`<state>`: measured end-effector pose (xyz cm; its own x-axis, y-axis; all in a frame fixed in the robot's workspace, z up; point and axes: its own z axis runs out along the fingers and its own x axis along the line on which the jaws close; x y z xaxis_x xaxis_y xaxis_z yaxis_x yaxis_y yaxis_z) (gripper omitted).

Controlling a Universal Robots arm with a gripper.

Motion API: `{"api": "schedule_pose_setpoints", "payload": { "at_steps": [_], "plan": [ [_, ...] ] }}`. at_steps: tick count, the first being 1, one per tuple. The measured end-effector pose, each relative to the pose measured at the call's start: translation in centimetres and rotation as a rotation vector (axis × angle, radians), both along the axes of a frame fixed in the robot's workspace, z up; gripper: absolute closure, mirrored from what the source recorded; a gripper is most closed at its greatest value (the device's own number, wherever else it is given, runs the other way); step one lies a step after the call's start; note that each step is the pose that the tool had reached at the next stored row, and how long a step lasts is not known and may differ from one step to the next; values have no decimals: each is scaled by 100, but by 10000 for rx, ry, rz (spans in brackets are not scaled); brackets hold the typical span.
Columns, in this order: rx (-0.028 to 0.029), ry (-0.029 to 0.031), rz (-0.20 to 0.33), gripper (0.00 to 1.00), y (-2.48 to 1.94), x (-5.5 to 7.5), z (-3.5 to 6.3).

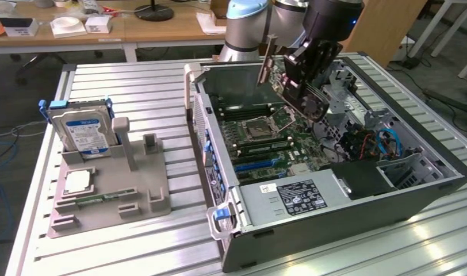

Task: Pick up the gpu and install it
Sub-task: 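Insert the gpu into the slot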

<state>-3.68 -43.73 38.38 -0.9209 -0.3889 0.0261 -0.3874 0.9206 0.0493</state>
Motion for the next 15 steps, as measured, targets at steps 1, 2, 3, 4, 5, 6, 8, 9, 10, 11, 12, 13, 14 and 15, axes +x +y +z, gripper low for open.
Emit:
{"api": "schedule_pose_setpoints", "payload": {
  "at_steps": [1, 2, 3, 4, 5, 6, 8, 9, 10, 11, 12, 13, 14, 15],
  "plan": [
    [0, 0, 100, 73, 0, 0, 0],
    [-1, 1, 202, 73, 0, 1, 0],
    [0, 0, 307, 73, 0, 1, 0],
    [0, 1, 417, 73, 0, 1, 0],
    [-1, 1, 530, 73, 0, 2, 0],
    [0, 0, 628, 73, 0, 2, 0],
    [0, 1, 832, 73, 0, 3, 0],
    [0, 0, 934, 73, 0, 4, 0],
    [0, 0, 1038, 73, 0, 4, -1],
    [0, 0, 1140, 73, 0, 5, -1],
    [0, 0, 1243, 73, 0, 5, 0],
    [0, 0, 1336, 73, 0, 5, -1],
    [0, 0, 1427, 73, 0, 5, -1],
    [0, 1, 1510, 73, 0, 5, 0]
  ]
}}
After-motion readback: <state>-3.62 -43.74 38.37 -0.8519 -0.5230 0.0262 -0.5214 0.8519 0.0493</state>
